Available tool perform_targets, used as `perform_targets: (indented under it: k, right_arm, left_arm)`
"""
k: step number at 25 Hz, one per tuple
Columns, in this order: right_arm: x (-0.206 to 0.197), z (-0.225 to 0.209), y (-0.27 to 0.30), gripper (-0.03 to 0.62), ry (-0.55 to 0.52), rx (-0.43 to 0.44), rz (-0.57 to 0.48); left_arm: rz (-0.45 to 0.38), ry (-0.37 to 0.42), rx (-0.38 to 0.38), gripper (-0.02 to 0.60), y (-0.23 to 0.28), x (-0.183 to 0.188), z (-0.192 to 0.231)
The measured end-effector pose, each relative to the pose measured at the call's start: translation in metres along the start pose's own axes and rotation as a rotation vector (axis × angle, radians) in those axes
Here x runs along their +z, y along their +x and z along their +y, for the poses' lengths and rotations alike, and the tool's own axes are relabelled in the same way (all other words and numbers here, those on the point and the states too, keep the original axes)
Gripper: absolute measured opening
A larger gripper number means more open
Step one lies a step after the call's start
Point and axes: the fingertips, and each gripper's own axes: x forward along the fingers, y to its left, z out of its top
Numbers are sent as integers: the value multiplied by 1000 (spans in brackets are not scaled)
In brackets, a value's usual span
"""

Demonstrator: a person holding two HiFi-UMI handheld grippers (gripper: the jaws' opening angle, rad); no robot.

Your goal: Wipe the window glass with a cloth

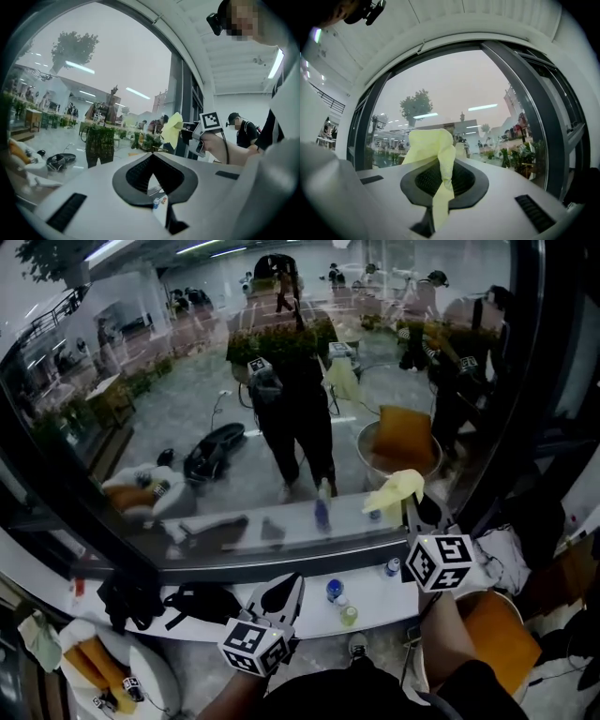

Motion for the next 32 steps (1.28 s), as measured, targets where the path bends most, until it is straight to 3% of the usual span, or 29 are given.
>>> perform_targets:
  k: [7, 17, 24, 32]
  right_arm:
    - [-23, 95, -90, 38, -4, 27, 30]
    - [-65, 157, -157, 38, 58, 76, 92]
    - [-94, 168, -182, 38, 39, 166, 175]
    - [-99, 116, -211, 38, 46, 210, 222]
  left_arm:
    - [32, -10, -51, 0, -76, -26, -22]
    - [64, -32, -17, 0, -123, -54, -26]
    - [68, -64, 6, 0, -110, -64, -51]
    - [56, -54, 19, 0, -72, -66, -107]
